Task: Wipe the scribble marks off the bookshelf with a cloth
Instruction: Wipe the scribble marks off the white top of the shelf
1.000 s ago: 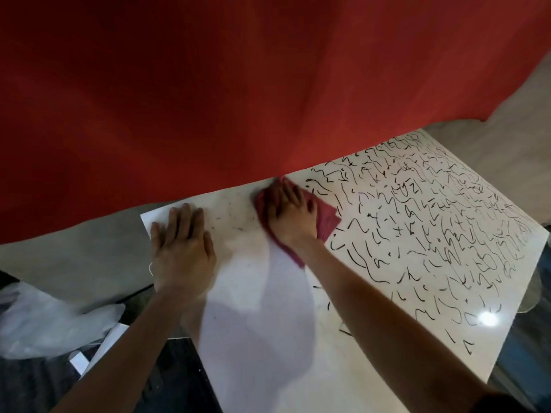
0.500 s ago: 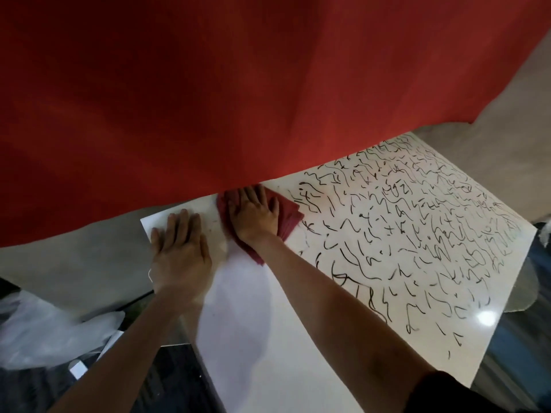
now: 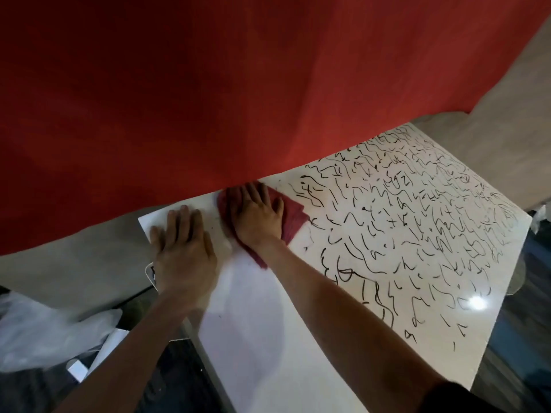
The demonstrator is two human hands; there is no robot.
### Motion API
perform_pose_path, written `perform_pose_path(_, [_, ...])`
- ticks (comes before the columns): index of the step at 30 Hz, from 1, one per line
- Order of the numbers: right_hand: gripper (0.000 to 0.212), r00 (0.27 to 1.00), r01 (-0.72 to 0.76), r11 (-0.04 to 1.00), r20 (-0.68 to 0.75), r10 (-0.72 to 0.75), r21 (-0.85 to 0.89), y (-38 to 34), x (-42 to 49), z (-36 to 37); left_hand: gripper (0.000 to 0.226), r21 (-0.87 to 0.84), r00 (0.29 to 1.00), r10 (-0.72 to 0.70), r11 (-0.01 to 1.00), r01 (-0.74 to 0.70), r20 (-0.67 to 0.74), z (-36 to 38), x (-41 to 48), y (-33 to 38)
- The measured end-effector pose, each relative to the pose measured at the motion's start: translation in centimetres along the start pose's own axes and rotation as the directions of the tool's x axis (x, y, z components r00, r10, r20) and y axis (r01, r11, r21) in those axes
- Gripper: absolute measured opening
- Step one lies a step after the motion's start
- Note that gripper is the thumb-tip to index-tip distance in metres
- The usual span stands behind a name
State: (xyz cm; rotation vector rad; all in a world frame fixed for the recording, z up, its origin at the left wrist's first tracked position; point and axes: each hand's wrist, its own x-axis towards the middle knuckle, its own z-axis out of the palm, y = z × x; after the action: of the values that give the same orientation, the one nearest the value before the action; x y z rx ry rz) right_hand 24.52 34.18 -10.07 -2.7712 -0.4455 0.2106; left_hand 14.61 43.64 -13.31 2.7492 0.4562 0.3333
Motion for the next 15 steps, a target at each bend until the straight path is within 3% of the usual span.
perform_pose_path(2, [0.050,0.999,-0.036,0.999,0.008,0.036,0.002,-0.6,2.3,-0.5,0.056,0.012,1.000,0.009,1.000,-0.009,0.014,0.0,0.0,0.0])
perform_pose_path(5, [0.052,0.999,0.030,0.998,0.020,-0.029,-0.050,0.1,-0.1,0.4,0.056,0.011,1.000,0.015,1.000,-0.015,0.002,-0.2,0.0,0.1])
perform_pose_path(10, [0.049,0.956,0.184,0.957,-0.186,-0.228,-0.224,2.4,-12.6,1.8,0.059,0.007,1.000,0.012,1.000,-0.013,0.018,0.0,0.3,0.0])
perform_pose_path(15, [0.048,0.943,0.311,0.938,-0.073,-0.324,-0.151,1.2,-9.2,1.3,0.058,-0.003,1.000,0.016,1.000,-0.016,0.006,0.0,0.4,-0.4])
